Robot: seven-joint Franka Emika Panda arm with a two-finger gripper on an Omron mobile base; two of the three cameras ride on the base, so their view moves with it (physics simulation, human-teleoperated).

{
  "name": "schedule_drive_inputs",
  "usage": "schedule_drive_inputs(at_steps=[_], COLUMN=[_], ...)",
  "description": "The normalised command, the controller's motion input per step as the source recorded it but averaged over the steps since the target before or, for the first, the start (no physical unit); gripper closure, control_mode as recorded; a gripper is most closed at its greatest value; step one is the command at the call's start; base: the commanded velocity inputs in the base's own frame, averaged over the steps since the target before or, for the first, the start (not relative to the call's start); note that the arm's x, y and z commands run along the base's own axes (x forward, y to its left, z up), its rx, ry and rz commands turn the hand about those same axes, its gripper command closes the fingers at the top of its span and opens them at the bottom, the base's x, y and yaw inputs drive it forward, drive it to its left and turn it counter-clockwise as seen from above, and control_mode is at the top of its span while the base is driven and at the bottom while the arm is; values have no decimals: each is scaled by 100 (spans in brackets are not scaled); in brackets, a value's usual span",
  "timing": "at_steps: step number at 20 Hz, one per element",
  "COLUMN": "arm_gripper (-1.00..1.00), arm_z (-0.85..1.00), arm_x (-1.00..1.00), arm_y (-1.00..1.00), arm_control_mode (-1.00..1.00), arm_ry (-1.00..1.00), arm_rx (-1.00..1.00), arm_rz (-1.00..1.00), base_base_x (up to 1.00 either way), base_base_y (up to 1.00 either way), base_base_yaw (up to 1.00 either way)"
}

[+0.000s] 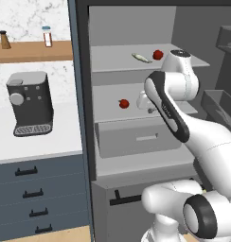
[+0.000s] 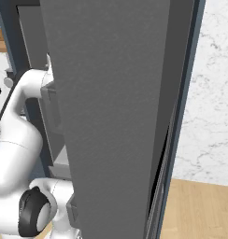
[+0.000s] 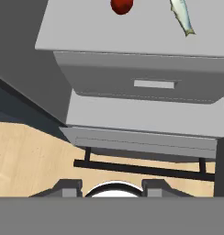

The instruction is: Place one bell pepper and one fish in each tupperware on the nearby counter, to pack two identical lunches.

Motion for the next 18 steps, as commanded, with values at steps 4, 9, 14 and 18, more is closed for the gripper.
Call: schedule_drive_inputs(at_steps=[4,9,14,18], arm_gripper=[-100,-100,-100,-100], arm_z=[0,0,4,1], arm_x=[-13,-3,7,58], arm_y=[0,0,-10,-37], arm_control_mode=[-100,-100,-100,-100], arm_ry=[0,-4,-15,-18], arm_rx=[0,0,-6,-1], arm_rz=[0,0,0,0], base_base_x=[0,0,0,0], base_base_y=[0,0,0,0], base_base_yaw=[0,0,0,0])
